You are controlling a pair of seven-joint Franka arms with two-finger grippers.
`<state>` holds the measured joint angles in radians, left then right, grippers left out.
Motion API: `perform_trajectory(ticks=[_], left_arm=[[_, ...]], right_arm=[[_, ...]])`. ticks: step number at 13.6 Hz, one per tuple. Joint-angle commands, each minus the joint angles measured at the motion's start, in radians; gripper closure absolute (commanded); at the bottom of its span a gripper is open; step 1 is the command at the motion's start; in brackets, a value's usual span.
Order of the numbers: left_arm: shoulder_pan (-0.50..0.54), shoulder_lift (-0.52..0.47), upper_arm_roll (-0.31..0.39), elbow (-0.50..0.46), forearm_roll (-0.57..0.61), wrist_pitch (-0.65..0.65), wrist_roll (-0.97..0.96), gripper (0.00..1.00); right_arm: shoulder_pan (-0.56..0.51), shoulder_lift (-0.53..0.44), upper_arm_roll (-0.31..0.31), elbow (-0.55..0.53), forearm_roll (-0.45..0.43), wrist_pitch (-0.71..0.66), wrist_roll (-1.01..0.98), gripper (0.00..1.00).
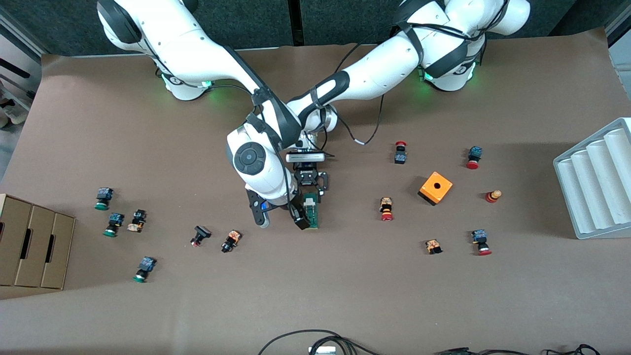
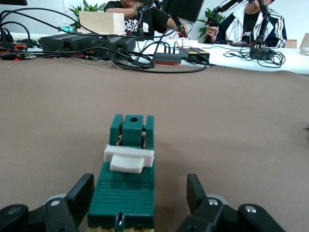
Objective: Close load switch with both arms
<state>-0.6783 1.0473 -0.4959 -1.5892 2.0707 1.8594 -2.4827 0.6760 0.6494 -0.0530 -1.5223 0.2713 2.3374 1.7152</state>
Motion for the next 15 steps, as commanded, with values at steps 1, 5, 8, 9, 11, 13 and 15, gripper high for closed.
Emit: perform_trajectory(ticks=[1, 5, 8, 9, 11, 13, 15], left_arm=[[-0.01, 0.037, -0.013, 0.048, 0.014, -0.022, 0.031, 0.2], [-0.01, 0.054, -0.015, 0.045, 0.032, -0.058, 0.039, 0.38], [-0.01, 0.057, -0.013, 0.045, 0.035, -0.059, 0.041, 0.45], [-0.009, 0.056, -0.013, 0.046, 0.035, -0.058, 0.047, 0.46], [-0.009, 0.057, -0.013, 0.045, 0.034, -0.057, 0.067, 0.46], [-0.009, 0.057, -0.013, 0.045, 0.034, -0.058, 0.067, 0.46], [-0.009, 0.056, -0.013, 0.045, 0.034, -0.058, 0.065, 0.46]], right_arm=[[0.013, 0.03, -0.004, 0.027, 0.048, 0.011, 0.029, 0.06], [0.054, 0.053, -0.005, 0.014, 0.057, 0.034, 0.067, 0.18], [0.065, 0.061, -0.005, -0.004, 0.057, 0.045, 0.07, 0.29], [0.065, 0.059, -0.007, -0.01, 0.057, 0.045, 0.07, 0.31], [0.066, 0.061, -0.007, -0.025, 0.052, 0.046, 0.064, 0.37], [0.066, 0.061, -0.008, -0.039, 0.051, 0.06, 0.061, 0.4], [0.065, 0.061, -0.008, -0.068, 0.049, 0.089, 0.055, 0.41]])
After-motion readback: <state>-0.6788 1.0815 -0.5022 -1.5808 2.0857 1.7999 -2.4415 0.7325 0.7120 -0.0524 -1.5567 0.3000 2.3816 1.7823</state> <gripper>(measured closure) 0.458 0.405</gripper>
